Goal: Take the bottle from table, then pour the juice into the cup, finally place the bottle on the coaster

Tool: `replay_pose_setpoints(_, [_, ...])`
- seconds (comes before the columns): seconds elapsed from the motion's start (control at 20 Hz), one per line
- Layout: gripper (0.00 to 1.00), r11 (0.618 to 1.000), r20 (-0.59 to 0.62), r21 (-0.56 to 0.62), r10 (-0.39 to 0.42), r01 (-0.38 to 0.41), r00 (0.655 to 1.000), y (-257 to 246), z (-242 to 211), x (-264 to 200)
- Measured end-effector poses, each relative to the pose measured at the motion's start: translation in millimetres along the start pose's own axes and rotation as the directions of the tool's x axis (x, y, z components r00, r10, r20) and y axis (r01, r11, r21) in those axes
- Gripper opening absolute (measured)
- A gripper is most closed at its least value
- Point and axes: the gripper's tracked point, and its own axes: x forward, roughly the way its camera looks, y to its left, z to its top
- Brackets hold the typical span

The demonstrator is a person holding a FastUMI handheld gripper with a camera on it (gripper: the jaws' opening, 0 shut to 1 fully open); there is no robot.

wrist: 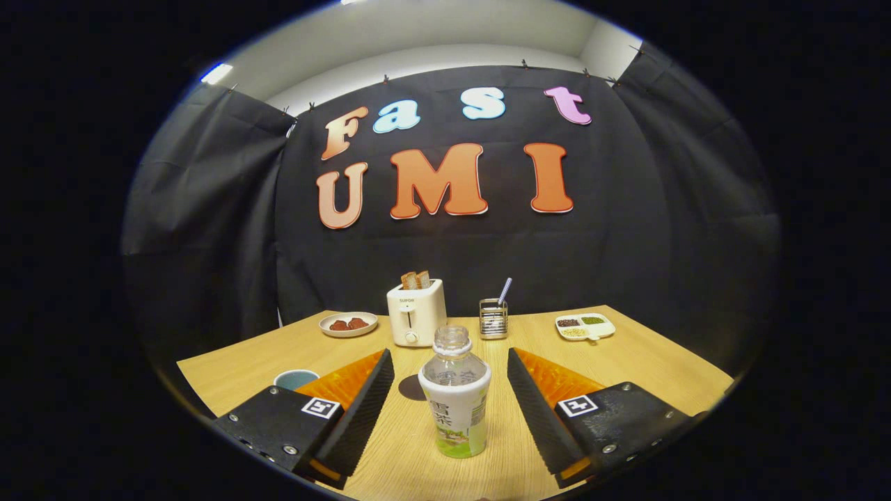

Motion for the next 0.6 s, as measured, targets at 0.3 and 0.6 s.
replay_pose_setpoints(0.3, [0.98, 1.0, -0.055, 0.003, -0.023, 0.023, 0.998, -5.7, -42.6, 19.2])
replay_pose_setpoints(0.6, [0.98, 0.999, -0.118, -0.003, -0.044, 0.044, 0.992, -12.0, -71.6, 31.5])
